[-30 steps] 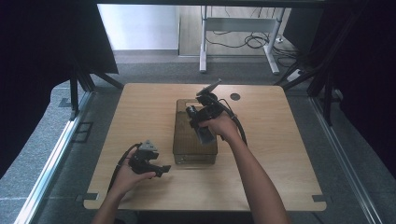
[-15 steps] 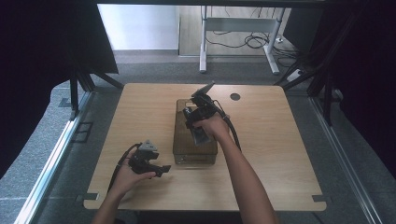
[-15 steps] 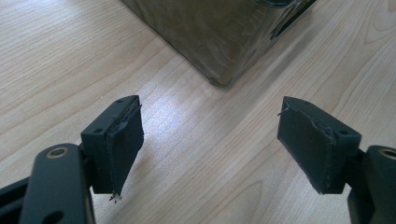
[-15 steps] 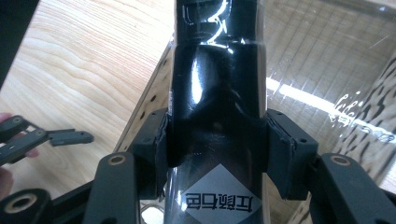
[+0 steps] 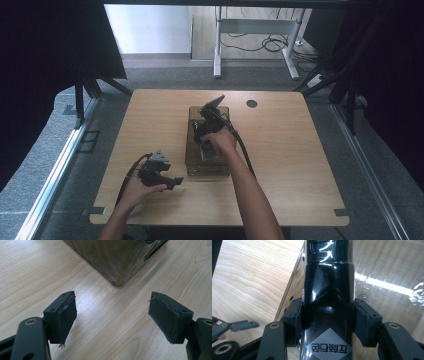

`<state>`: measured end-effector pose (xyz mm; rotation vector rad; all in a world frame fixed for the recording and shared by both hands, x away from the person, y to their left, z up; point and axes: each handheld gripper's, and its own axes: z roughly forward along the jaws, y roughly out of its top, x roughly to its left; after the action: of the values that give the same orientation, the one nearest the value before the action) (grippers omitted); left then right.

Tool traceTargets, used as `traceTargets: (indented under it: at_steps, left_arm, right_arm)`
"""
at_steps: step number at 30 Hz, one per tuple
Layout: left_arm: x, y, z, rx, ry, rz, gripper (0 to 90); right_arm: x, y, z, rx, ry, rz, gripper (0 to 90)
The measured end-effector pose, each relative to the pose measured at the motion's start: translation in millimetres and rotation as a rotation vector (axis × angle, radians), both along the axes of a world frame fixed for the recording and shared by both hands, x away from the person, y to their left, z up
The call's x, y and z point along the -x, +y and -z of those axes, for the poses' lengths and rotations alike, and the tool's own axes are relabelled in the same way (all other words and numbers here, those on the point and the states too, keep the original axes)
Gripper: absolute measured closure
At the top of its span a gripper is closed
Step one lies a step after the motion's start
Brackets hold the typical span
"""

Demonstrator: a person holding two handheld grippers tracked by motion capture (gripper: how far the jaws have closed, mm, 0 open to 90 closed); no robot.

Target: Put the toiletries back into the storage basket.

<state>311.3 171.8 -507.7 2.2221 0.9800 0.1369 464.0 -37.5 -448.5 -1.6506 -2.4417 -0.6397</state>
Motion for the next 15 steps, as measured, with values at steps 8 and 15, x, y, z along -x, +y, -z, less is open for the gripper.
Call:
traceTargets:
  at_steps: [8,15]
  left_arm:
    - [0.4,-0.1,-0.4,0.009,0.002,-0.002,22.9]
    - [0.7,-0.8,-0.6,0.009,0.003,0.003,22.9]
  right_arm:
    - [-0.2,6.6,15.8,0.001,0.019,0.028,45.5]
    - [-1.6,7.9,23.7,-0.003,0.037,0.088,45.5]
